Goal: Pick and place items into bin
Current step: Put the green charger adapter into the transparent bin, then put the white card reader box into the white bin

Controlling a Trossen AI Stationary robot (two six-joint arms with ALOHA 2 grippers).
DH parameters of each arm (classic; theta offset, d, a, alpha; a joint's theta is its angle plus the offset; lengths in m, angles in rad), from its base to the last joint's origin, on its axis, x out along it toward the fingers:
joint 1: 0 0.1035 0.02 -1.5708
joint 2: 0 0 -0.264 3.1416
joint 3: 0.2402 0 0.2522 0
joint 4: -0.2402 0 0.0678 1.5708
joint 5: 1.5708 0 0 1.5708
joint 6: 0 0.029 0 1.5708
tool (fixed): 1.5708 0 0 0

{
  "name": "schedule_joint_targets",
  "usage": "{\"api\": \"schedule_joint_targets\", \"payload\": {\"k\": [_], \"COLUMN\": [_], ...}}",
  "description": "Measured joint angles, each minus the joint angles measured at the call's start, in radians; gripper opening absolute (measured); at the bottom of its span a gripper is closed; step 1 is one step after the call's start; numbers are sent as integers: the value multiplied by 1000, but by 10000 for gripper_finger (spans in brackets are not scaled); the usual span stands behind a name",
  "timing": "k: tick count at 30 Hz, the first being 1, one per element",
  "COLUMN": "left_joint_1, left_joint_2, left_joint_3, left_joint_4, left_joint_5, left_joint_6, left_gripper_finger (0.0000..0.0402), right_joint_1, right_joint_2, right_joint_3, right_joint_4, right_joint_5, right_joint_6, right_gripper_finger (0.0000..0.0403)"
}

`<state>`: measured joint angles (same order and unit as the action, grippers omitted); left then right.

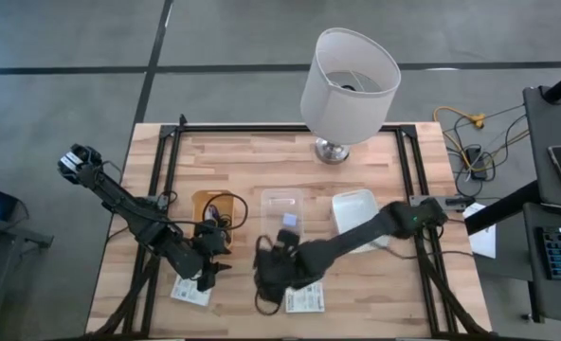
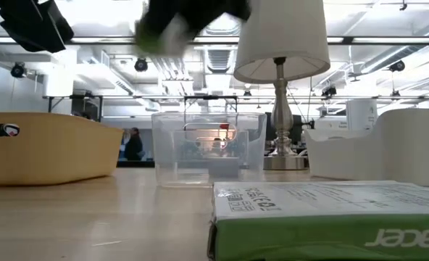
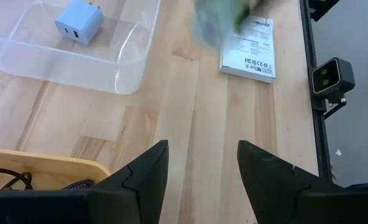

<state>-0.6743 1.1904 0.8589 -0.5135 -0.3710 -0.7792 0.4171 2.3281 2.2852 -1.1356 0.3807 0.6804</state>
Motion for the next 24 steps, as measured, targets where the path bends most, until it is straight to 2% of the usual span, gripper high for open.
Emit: {"api": "schedule_joint_targets", "payload": {"k": [2, 5, 7, 10, 13, 17, 24], "left_joint_1": [0, 0, 0, 0, 0, 0, 0], "left_joint_2": [0, 0, 0, 0, 0, 0, 0], "left_joint_3": [0, 0, 0, 0, 0, 0, 0], "left_joint_4": [2, 6, 7, 8, 7, -8, -45], "left_joint_5": [0, 0, 0, 0, -1, -9, -11], "left_joint_6": [0, -1, -1, -3, -4, -39, -51], "left_gripper_finger": [176, 176, 176, 176, 176, 176, 176], "right_joint_1": [-25, -98, -156, -236, -280, -297, -247], "right_joint_2": [-61, -112, -121, -108, -85, -90, -125], "right_joint_3": [-3, -17, -34, -75, -129, -199, -177], "right_joint_4": [-60, -111, -113, -114, -136, -80, -89], "right_joint_5": [40, 48, 38, -41, -43, -59, -73], "right_joint_6": [44, 65, 7, -93, -164, -208, -266], "right_gripper_finger": [136, 146, 147, 145, 150, 189, 275]}}
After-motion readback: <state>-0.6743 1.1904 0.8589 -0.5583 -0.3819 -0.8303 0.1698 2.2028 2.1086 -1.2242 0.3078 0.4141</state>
